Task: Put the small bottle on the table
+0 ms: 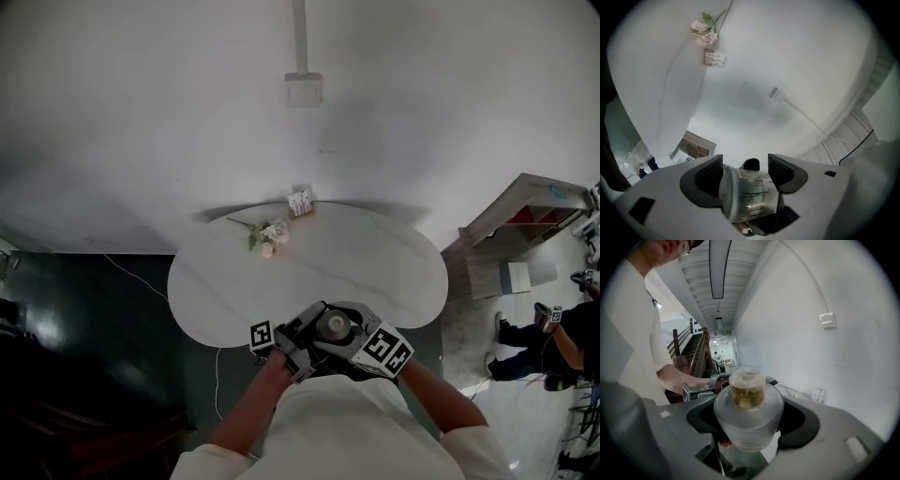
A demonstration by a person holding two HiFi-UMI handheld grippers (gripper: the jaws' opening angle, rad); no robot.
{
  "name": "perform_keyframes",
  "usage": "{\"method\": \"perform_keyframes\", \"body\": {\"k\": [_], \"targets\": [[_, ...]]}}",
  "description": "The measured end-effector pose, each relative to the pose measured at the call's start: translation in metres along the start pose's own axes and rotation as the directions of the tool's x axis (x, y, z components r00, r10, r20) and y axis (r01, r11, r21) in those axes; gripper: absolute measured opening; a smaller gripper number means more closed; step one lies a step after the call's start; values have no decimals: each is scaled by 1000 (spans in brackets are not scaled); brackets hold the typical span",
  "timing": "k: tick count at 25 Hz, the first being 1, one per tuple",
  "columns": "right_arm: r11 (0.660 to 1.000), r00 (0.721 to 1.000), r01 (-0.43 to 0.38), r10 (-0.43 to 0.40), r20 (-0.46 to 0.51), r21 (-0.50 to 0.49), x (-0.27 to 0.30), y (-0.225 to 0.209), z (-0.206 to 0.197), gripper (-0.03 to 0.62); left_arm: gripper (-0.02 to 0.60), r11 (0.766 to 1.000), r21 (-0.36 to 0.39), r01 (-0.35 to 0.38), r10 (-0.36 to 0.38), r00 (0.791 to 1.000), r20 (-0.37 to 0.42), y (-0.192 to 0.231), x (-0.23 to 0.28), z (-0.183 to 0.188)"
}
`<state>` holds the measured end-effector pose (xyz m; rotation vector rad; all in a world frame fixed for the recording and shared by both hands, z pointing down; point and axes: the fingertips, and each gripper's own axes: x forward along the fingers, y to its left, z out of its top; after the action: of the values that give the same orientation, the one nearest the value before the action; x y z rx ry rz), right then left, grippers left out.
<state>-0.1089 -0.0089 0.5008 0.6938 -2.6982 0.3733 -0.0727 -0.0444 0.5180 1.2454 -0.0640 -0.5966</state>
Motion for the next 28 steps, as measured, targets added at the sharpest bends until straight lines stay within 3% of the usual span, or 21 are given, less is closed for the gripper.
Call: {"method": "perform_keyframes", "body": {"k": [18, 28], "targets": [[982, 982, -188, 188, -32, 5, -14, -108, -25, 351, 285, 997, 53, -54, 45, 986, 163, 46, 80, 62], [975, 977, -211, 213, -21, 75, -17, -169, -47, 351, 285, 991, 87, -105, 87, 978, 189, 76, 110, 92]]}}
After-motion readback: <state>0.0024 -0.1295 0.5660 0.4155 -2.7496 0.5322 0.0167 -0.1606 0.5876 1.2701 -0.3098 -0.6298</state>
